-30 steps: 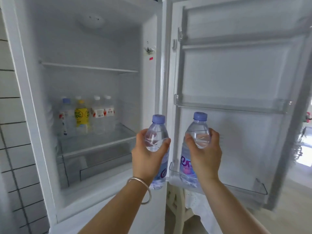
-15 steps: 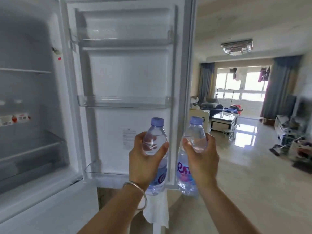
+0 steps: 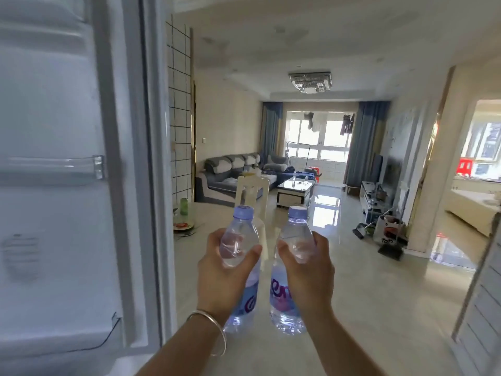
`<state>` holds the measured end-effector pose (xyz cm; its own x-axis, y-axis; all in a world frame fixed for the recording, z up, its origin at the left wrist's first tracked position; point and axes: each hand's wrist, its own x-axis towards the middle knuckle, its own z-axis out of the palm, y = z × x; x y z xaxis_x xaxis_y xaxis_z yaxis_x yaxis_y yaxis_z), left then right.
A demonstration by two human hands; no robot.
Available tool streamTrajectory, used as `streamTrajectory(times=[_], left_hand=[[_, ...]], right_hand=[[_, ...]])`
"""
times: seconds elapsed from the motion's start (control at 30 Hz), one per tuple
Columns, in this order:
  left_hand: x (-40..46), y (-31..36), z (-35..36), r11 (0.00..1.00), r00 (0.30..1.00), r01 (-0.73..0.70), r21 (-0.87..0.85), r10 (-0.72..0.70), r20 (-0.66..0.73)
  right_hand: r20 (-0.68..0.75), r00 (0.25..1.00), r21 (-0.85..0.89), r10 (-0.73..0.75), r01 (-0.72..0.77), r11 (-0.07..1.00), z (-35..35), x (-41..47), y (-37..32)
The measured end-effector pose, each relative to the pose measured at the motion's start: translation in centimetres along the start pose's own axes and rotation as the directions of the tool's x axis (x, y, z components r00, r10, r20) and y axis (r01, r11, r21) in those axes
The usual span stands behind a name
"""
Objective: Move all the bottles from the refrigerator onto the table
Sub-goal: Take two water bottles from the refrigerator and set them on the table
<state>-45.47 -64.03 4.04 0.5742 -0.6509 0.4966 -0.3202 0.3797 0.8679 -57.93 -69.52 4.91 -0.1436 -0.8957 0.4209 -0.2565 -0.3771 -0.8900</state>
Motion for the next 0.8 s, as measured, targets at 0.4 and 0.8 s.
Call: streamTrajectory(times=[0.4,0.8], left_hand=[[12.7,-9.3,11.1,0.999,0.999,0.041,-0.024,-0.041,-0.004],[27.3,-21.7,14.0,0.991,0.948,0.108,0.077,-0.079,-0.310]], right_hand=[[-0.083,0.997,-0.050,0.012,-0.016,0.999,6.9,15.1,7.0],[0.232,0.971,0.116,-0.049,0.022,0.993,23.8,30.5,13.7]])
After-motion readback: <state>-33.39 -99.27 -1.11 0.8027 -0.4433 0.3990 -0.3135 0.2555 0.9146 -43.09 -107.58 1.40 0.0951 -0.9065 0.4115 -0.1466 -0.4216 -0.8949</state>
